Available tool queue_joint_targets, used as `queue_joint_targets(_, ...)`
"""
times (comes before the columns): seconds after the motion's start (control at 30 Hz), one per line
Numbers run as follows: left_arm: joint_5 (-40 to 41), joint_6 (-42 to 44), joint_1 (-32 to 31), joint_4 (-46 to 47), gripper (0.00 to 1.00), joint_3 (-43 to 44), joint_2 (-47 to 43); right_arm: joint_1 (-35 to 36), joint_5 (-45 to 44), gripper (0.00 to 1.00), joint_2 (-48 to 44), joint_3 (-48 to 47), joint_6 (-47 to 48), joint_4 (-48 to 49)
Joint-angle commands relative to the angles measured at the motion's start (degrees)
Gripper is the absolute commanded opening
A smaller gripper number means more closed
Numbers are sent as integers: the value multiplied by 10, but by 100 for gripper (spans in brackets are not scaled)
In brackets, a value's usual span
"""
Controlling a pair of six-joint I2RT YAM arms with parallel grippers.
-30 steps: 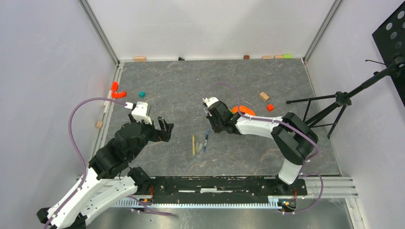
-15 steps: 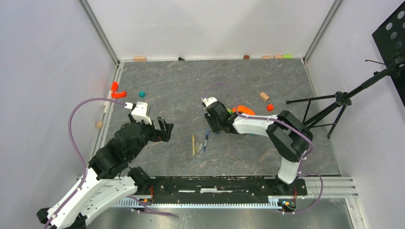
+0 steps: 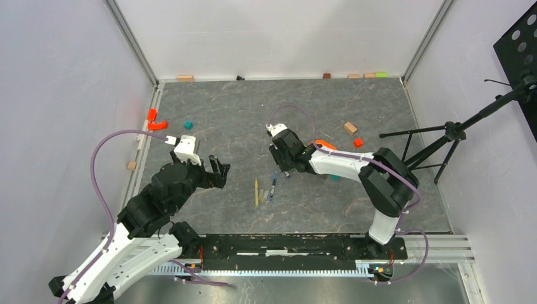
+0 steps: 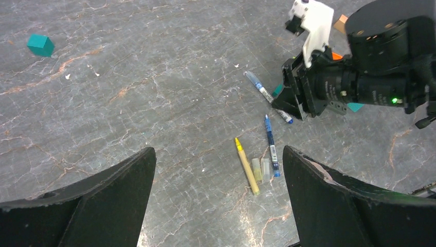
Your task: Insert the pens into the pen caps
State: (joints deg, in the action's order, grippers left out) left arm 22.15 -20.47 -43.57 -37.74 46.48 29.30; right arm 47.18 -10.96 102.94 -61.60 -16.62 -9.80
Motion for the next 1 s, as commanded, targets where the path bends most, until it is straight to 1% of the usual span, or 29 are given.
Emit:
queue_joint_targets(0.0, -5, 20, 2, -1, 97, 1, -3, 6, -31, 45, -61, -40, 3, -22)
queue_joint_targets(0.1, -10, 20, 2, -1, 97, 1, -2, 16, -51, 51, -81, -40, -27, -44)
queue_joint_targets(0.17, -13, 19, 2, 0, 97, 1, -4, 30, -67, 54, -88, -38, -64, -63)
queue_joint_targets(0.27, -16, 18, 3, 0, 97, 0, -5, 66, -78, 58, -102, -18, -133, -59)
queue_joint_targets(0.4, -23, 17, 2, 0, 97, 0, -4, 107, -104, 58, -102, -5, -214, -56)
queue_joint_targets(0.53, -29, 15, 2, -1, 97, 0, -6, 119, -128, 55, -81, -14, -268, -75)
queue_joint_targets(0.6, -30, 13, 2, -1, 97, 0, -10, 123, -135, 54, -70, -20, -282, -89)
queue_joint_targets(0.73, -34, 10, 2, -1, 97, -3, -7, 126, -137, 54, -69, -13, -287, -81)
queue_joint_targets(0.87, -47, -1, 3, 2, 91, -5, 12, 126, -158, 53, -80, -5, -282, -97)
queue_joint_targets(0.97, -73, -18, 2, 5, 86, -5, 42, 125, -188, 53, -109, 9, -270, -106)
